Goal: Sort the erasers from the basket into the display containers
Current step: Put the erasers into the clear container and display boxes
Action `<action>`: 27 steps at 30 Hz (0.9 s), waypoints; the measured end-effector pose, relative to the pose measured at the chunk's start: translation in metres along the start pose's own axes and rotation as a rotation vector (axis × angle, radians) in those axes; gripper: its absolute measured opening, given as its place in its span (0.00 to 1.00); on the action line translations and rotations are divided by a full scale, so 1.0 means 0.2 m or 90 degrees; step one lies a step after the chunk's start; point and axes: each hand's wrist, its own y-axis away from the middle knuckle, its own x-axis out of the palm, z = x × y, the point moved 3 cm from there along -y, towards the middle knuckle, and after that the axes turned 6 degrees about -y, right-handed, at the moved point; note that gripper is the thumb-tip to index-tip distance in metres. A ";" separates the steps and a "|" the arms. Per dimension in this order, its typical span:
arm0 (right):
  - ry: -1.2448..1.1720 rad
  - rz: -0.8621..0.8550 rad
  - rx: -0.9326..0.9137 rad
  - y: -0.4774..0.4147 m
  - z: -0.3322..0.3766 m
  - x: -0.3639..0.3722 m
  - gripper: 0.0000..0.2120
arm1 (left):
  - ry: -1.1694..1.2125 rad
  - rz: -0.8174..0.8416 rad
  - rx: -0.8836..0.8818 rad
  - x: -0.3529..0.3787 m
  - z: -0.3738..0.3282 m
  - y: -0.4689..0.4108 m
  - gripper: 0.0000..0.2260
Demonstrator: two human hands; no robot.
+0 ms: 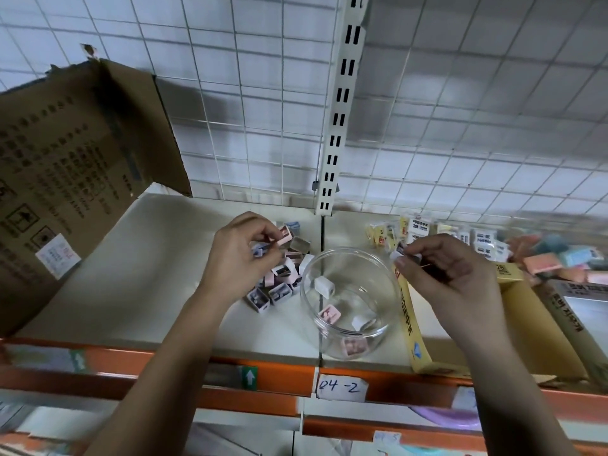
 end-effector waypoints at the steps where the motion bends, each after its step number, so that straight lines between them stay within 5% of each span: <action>1: -0.001 -0.009 -0.008 0.00 0.00 -0.01 0.06 | 0.017 0.002 0.000 0.00 -0.02 0.00 0.08; 9: 0.065 -0.039 -0.016 0.02 -0.04 -0.05 0.06 | 0.115 0.006 -0.012 -0.02 -0.19 0.01 0.03; 14: 0.102 -0.029 -0.038 0.03 -0.05 -0.04 0.06 | 0.062 0.002 0.036 -0.04 -0.28 0.01 0.10; 21: 0.109 -0.022 -0.053 0.04 -0.03 -0.05 0.06 | 0.125 0.209 0.074 0.04 -0.39 0.04 0.03; 27: 0.131 -0.005 -0.066 0.05 -0.03 -0.06 0.09 | 0.045 0.224 0.192 0.12 -0.41 0.05 0.07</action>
